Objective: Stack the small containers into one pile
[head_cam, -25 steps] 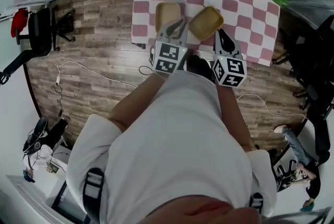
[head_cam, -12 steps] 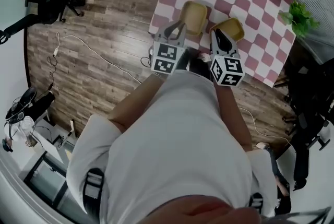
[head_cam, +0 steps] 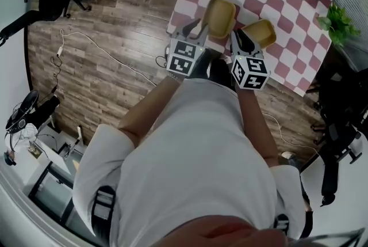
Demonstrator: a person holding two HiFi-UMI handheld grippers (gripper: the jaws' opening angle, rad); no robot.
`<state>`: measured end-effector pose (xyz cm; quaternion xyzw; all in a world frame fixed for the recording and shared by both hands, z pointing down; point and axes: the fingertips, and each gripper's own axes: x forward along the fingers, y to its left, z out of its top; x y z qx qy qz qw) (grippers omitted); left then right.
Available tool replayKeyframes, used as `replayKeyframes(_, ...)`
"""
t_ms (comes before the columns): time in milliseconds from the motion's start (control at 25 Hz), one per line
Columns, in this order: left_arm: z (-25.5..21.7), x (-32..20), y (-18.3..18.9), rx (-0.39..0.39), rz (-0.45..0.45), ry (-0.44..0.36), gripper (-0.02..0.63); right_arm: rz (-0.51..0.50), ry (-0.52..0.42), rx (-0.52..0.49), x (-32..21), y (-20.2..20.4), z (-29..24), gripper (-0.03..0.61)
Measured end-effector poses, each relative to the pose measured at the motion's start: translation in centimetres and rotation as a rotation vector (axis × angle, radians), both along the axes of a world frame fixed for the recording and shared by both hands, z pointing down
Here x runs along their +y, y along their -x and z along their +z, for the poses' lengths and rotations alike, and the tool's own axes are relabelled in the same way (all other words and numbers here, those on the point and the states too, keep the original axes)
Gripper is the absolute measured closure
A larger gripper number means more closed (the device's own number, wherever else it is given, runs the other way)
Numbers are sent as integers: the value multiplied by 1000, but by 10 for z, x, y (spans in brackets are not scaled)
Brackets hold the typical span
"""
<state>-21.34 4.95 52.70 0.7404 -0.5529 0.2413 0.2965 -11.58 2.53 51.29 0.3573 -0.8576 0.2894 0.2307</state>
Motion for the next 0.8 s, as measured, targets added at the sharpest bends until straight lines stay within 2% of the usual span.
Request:
replayKeyframes(80, 15, -1, 0, 4, 10, 31, 523, 8, 31, 15, 0, 3, 15, 486)
replayKeyframes(240, 50, 3, -1, 9, 27, 101, 523, 26, 82, 49, 3, 6, 44, 483)
replayKeyframes(480, 102, 5, 12, -3, -10, 186, 522, 54, 156, 97, 8, 9, 90, 480)
replayKeyframes(800, 136, 3, 11, 18, -14, 240, 515, 108, 247, 167, 17, 4, 133, 476)
